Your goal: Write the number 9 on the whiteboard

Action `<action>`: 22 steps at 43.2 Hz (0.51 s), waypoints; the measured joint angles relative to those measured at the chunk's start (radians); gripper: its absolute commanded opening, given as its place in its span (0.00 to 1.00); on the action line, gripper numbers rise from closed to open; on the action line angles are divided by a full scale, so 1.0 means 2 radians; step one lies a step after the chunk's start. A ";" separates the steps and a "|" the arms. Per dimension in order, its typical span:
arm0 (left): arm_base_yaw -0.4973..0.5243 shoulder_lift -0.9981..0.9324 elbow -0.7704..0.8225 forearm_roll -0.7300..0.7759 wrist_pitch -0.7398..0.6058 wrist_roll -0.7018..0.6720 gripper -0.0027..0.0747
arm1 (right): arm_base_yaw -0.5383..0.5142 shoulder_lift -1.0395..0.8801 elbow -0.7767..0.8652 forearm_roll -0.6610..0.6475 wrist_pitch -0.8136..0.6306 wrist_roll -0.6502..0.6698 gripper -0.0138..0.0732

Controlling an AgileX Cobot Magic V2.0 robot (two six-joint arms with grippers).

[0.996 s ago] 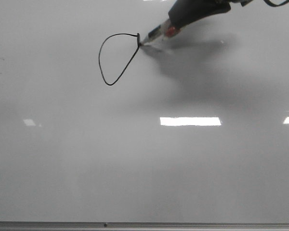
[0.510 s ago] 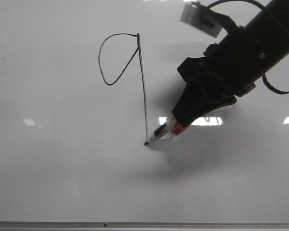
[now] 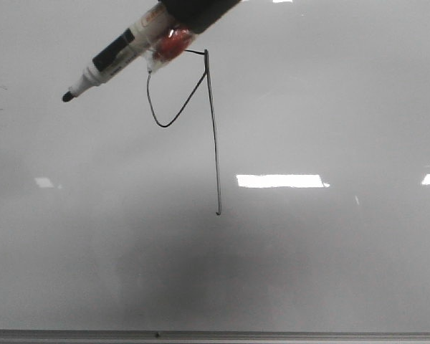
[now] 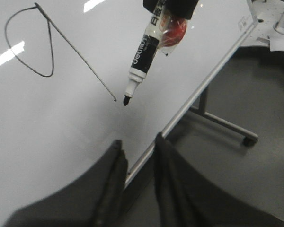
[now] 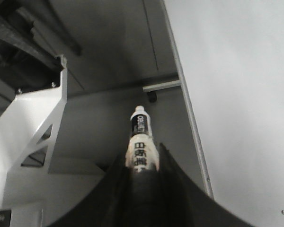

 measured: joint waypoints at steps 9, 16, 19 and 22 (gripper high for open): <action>0.000 0.072 -0.046 -0.001 0.061 0.061 0.88 | 0.051 0.000 -0.017 -0.036 0.021 -0.040 0.09; 0.000 0.117 -0.073 -0.023 0.088 0.100 0.71 | 0.083 0.000 -0.019 -0.048 0.019 -0.044 0.09; 0.000 0.125 -0.082 -0.038 0.095 0.115 0.62 | 0.090 0.000 -0.019 -0.053 0.016 -0.044 0.09; 0.000 0.127 -0.088 -0.056 0.102 0.135 0.55 | 0.092 0.000 -0.019 -0.059 0.013 -0.045 0.09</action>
